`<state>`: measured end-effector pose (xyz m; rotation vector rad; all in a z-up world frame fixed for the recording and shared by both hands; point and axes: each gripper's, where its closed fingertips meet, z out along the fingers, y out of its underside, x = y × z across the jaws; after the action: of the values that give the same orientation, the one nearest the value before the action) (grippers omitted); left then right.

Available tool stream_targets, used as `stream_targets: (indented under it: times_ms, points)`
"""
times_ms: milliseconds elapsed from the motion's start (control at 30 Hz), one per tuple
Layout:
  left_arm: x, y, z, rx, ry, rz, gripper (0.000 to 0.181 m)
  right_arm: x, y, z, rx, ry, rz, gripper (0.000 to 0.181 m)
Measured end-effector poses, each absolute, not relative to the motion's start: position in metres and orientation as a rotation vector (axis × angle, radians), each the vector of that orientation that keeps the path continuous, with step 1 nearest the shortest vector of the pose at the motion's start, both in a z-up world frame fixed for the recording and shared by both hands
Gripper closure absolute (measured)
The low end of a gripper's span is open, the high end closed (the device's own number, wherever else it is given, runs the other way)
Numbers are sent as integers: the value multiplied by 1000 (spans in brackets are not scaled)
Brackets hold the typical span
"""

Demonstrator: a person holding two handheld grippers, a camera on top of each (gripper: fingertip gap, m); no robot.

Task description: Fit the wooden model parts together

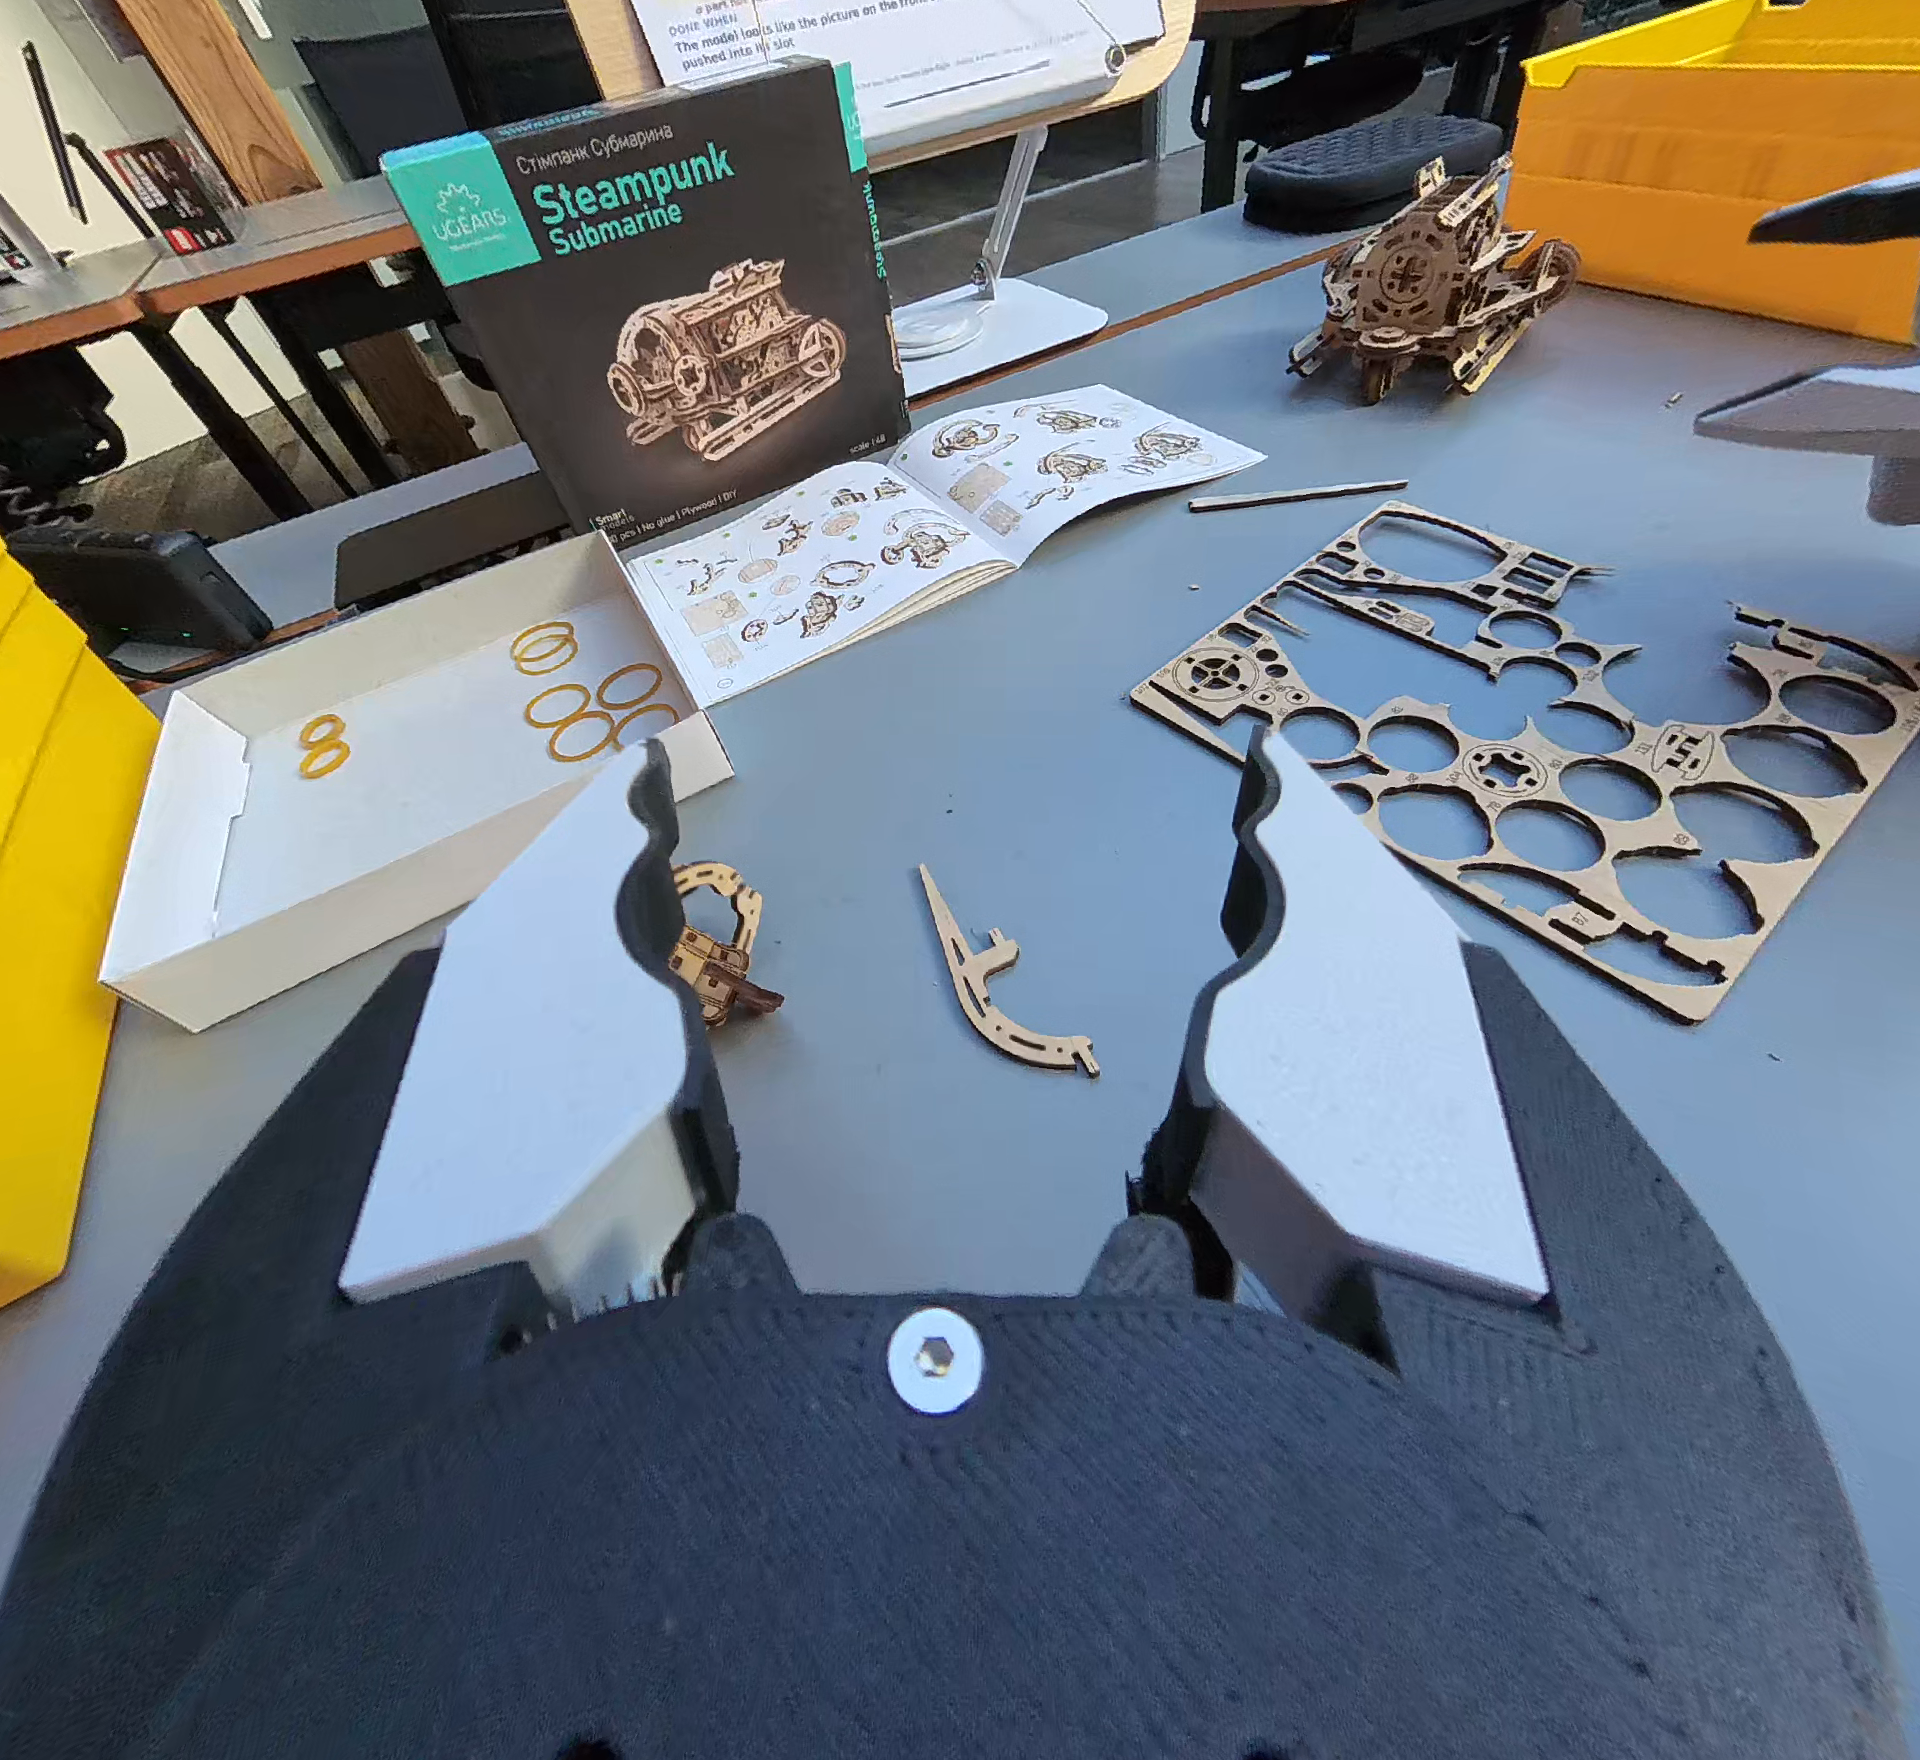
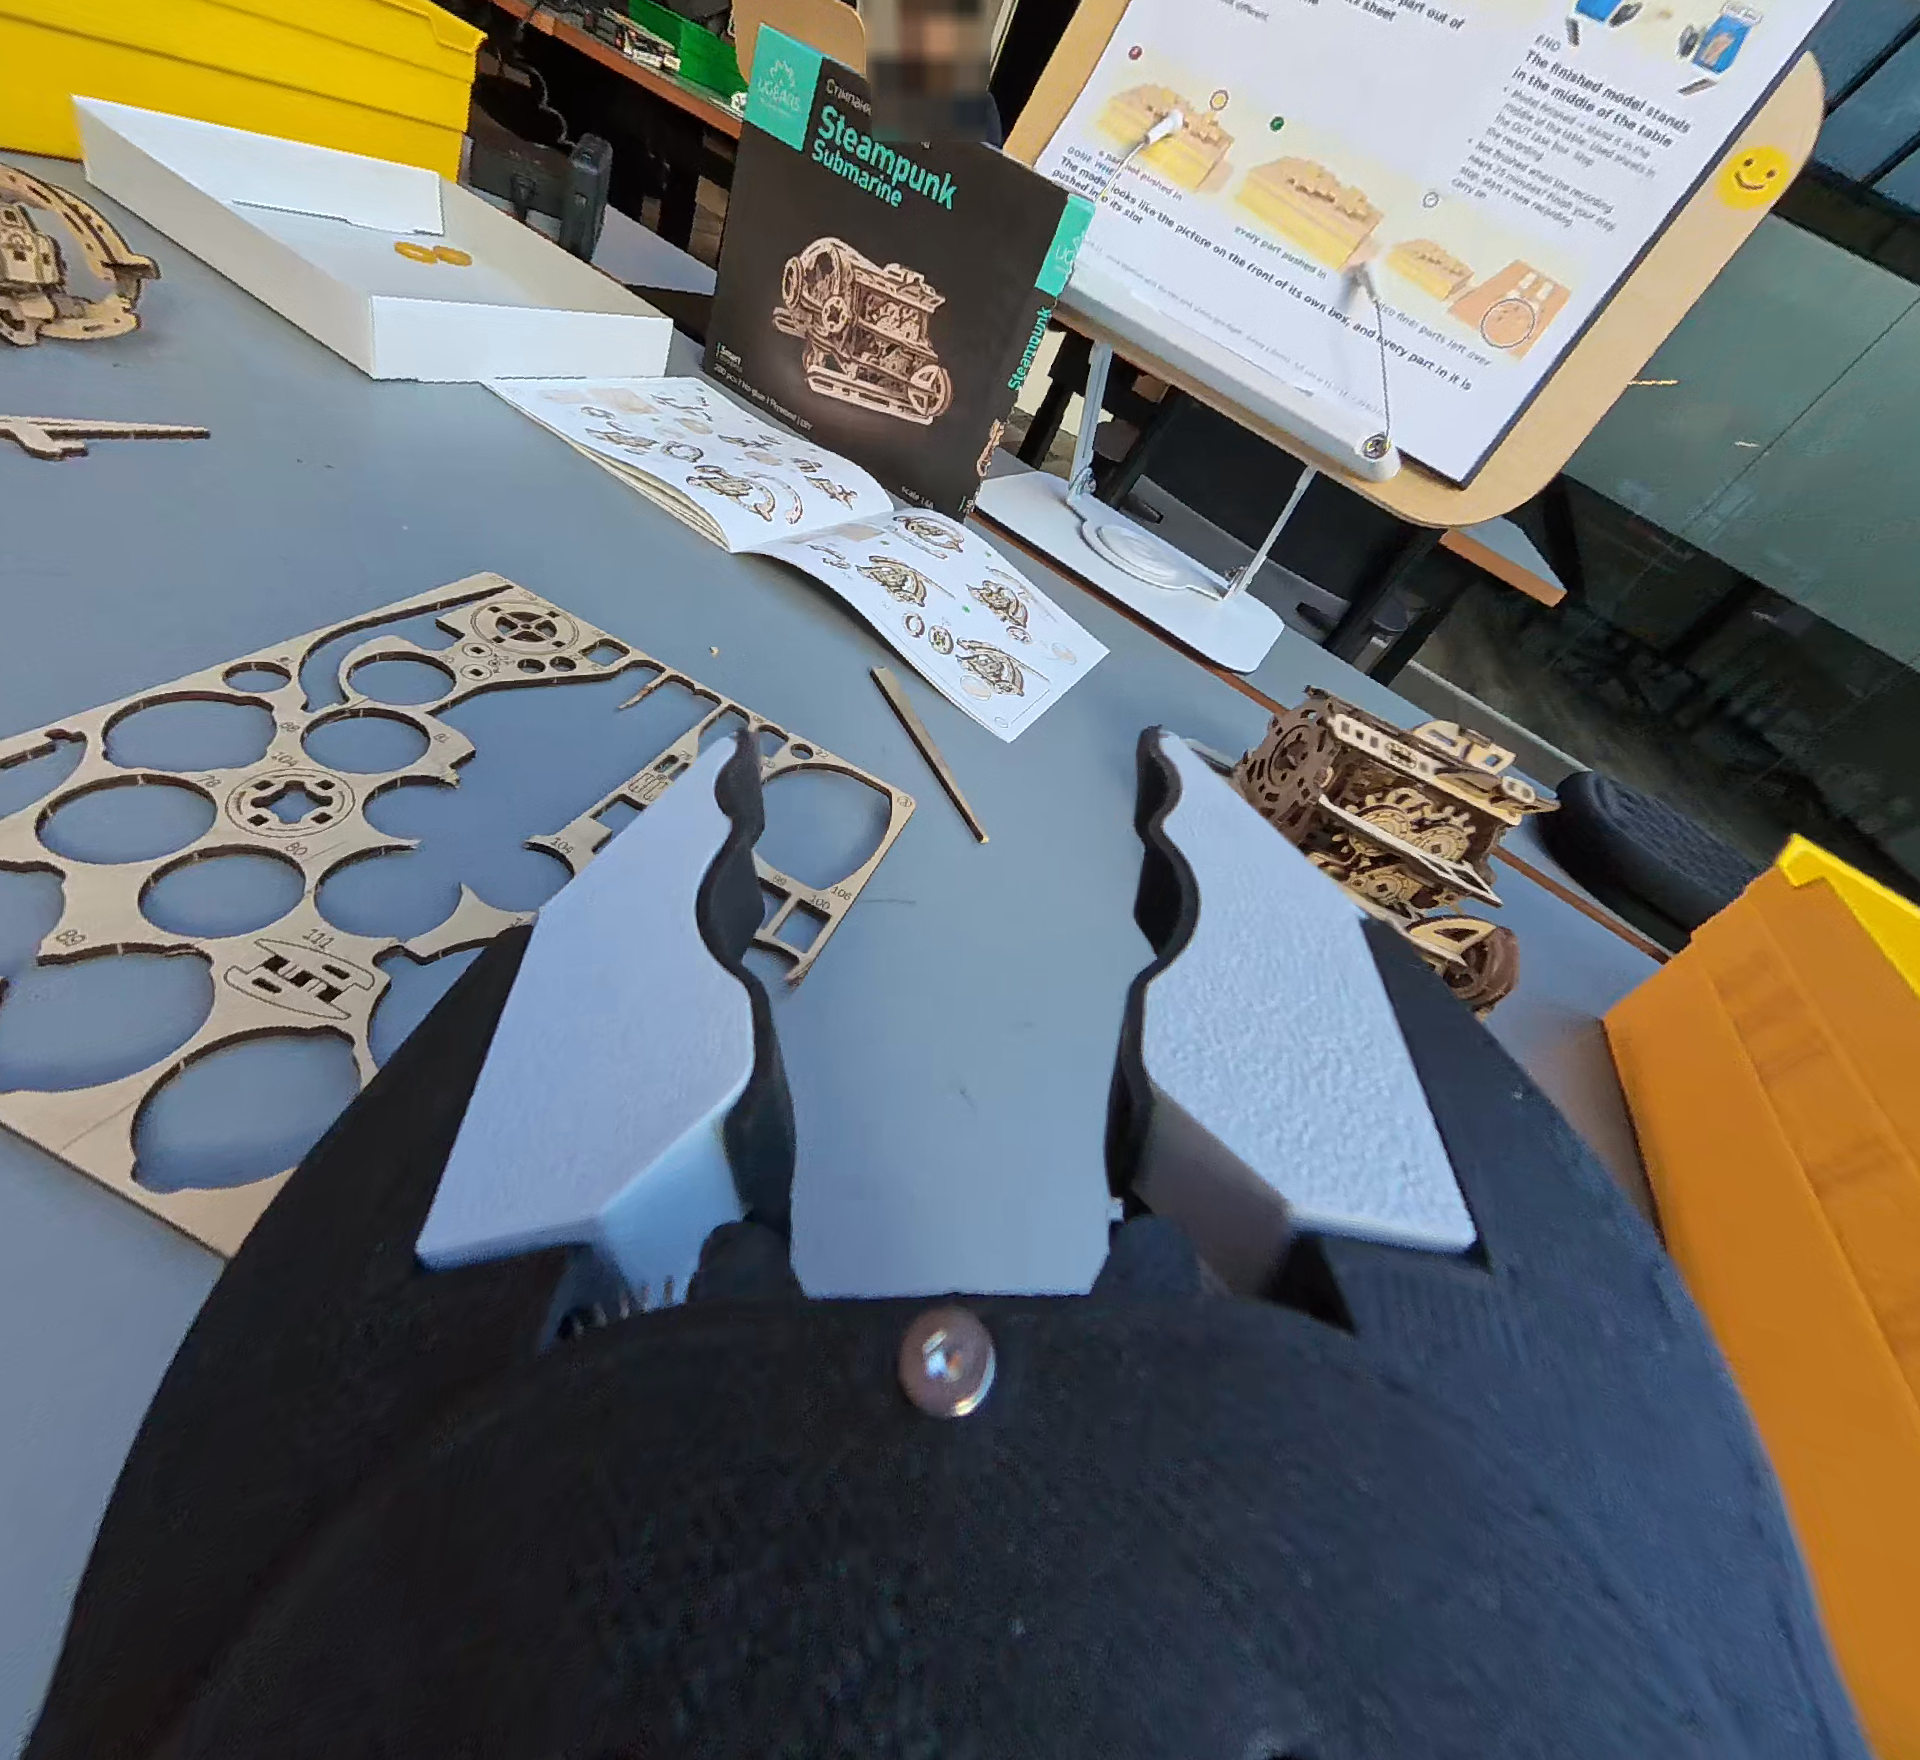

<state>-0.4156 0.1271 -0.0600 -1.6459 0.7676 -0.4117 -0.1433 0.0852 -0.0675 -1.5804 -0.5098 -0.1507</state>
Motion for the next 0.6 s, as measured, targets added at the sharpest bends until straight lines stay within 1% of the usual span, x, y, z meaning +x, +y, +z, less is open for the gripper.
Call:
stream_targets:
  times_ms: [67, 100, 133, 200, 233, 267, 300, 400, 433, 500, 600]
  points:
    - [-414, 125, -63, -1653, 781, -424, 78, -145, 87, -69, -1579, -531, -181, 110]
    - [-413, 123, -66, -1663, 788, -431, 80, -148, 87, -71, -1591, -549, -179, 113]
    - [-412, 122, -68, -1671, 798, -439, 82, -152, 87, -76, -1609, -569, -171, 119]
    - [-409, 120, -73, -1681, 817, -452, 85, -160, 85, -86, -1655, -631, -149, 147]
    - [-409, 120, -74, -1685, 820, -448, 85, -161, 85, -87, -1661, -646, -155, 155]
    - [-409, 119, -74, -1684, 822, -445, 85, -167, 84, -88, -1668, -688, -140, 173]
    - [-409, 120, -73, -1682, 822, -445, 86, -174, 83, -90, -1673, -732, -111, 181]
    - [-408, 120, -69, -1676, 817, -458, 88, -195, 86, -89, -1693, -814, 13, 181]
    - [-408, 120, -68, -1675, 815, -460, 89, -199, 90, -90, -1712, -841, 30, 175]
    - [-411, 122, -67, -1680, 815, -447, 90, -212, 96, -97, -1727, -943, 84, 149]
    - [-422, 125, -66, -1691, 808, -406, 91, -229, 106, -109, -1710, -1094, 177, 143]
